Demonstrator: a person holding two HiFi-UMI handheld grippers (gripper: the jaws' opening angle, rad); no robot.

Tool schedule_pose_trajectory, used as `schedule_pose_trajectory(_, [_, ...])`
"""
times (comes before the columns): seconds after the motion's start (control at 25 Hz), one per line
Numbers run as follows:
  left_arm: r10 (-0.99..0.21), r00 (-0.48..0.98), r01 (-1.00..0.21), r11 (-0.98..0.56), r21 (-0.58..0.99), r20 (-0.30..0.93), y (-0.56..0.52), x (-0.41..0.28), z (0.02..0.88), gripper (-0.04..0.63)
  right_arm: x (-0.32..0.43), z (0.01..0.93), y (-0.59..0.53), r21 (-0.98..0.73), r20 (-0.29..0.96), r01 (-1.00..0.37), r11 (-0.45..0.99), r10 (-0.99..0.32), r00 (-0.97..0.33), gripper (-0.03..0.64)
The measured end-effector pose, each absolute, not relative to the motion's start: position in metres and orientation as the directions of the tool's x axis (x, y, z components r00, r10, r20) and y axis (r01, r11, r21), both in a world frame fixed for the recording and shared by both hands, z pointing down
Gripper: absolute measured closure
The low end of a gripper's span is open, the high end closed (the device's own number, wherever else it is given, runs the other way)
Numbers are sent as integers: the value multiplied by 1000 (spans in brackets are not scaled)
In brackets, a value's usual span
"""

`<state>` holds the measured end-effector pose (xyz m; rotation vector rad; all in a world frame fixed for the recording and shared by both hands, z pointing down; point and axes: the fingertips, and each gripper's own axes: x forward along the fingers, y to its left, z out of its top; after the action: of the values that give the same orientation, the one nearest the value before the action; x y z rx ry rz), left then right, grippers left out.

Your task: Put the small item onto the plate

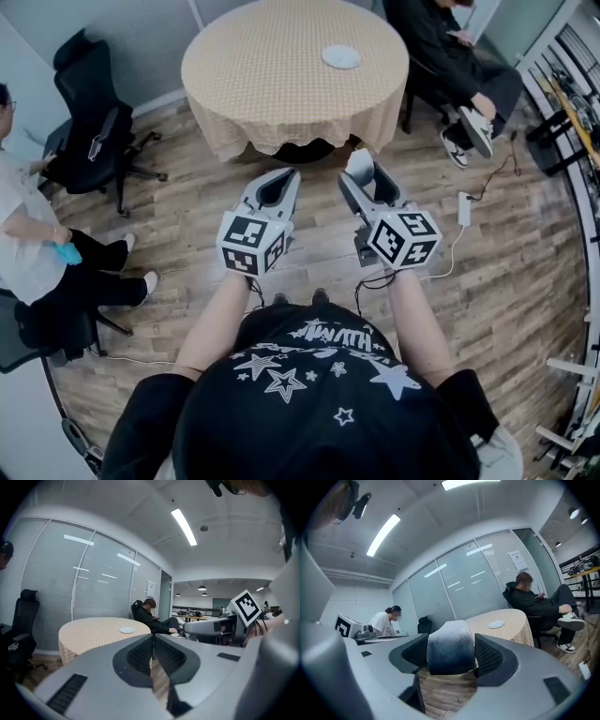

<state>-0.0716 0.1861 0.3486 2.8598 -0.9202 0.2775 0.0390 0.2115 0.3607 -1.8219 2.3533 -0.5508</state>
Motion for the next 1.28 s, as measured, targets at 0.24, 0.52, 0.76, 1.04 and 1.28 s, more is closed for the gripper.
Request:
schedule_pose_trajectory(0.24, [-611,766,-630,-775,50,200,179,-65,351,578,51,361,198,-363,101,-892,268,-941,-323,305])
schedule_pose_trajectory(0.52, [-645,739,-664,-746,49,194,163,-76,352,578,45,377,182,-381,119,-879,287,-928,-354,305])
schedule_pose_trajectory(0.76, [-647,737,-668,-741,68,195,128,-77,365,578,53,391,157,-388,143,-885,259,-931,-336,305])
schedule_pose_trajectory(1.04, [-615,765,-638,-764,96,192,60,-64,373,578,71,399,105,-379,187,-901,209,-936,-296,305])
schedule_pose_trajectory(1.28, [-587,784,-613,-783,106,201,-5,-51,375,578,86,396,40,-372,202,-912,173,-944,-261,307])
